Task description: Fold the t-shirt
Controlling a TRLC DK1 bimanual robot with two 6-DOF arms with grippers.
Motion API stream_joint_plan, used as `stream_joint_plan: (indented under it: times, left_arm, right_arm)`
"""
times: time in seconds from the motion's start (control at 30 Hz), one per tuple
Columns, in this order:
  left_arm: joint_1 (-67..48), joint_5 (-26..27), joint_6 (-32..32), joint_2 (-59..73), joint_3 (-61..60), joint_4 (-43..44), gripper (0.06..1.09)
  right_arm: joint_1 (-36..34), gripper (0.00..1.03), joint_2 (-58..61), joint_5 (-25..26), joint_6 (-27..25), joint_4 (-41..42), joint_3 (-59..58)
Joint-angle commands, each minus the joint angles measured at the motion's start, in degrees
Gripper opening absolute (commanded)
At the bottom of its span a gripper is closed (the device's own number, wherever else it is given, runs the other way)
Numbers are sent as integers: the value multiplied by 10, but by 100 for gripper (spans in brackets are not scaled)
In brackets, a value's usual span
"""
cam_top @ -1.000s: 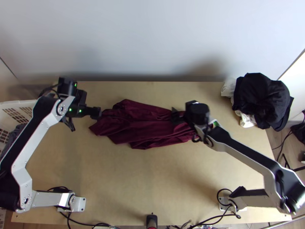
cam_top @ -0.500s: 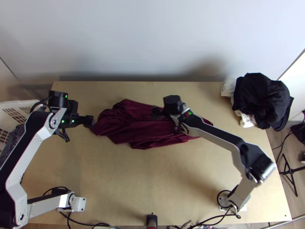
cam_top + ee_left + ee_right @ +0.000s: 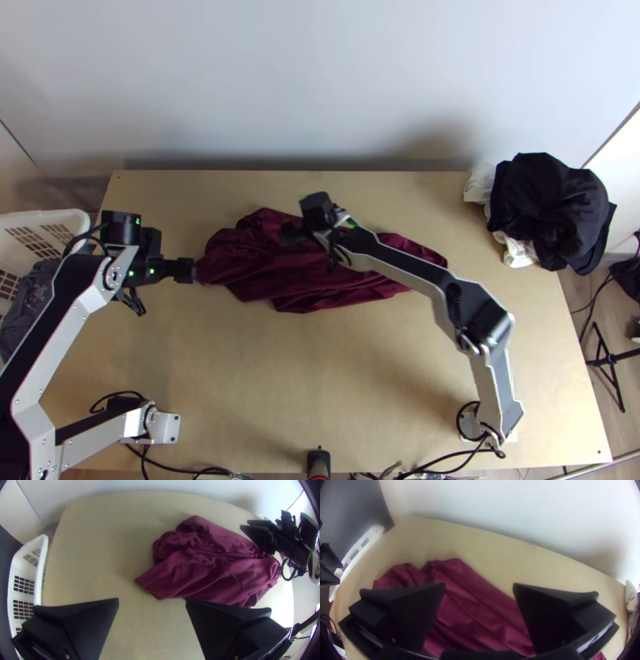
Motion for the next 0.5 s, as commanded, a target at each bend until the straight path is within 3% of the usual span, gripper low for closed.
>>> stream_joint_plan:
  times: [0.0, 0.27, 0.47]
  left_arm:
    - [13, -1, 1, -27, -34, 9, 103]
    - [22, -1, 6, -32, -44, 9, 103]
    - [22, 0, 4, -33, -46, 15, 103]
  right_arm:
    - [12, 93, 96, -3, 3, -57, 161]
    - [23, 93, 209, -17, 7, -152, 360]
    - [33, 93, 236, -24, 7, -146, 381]
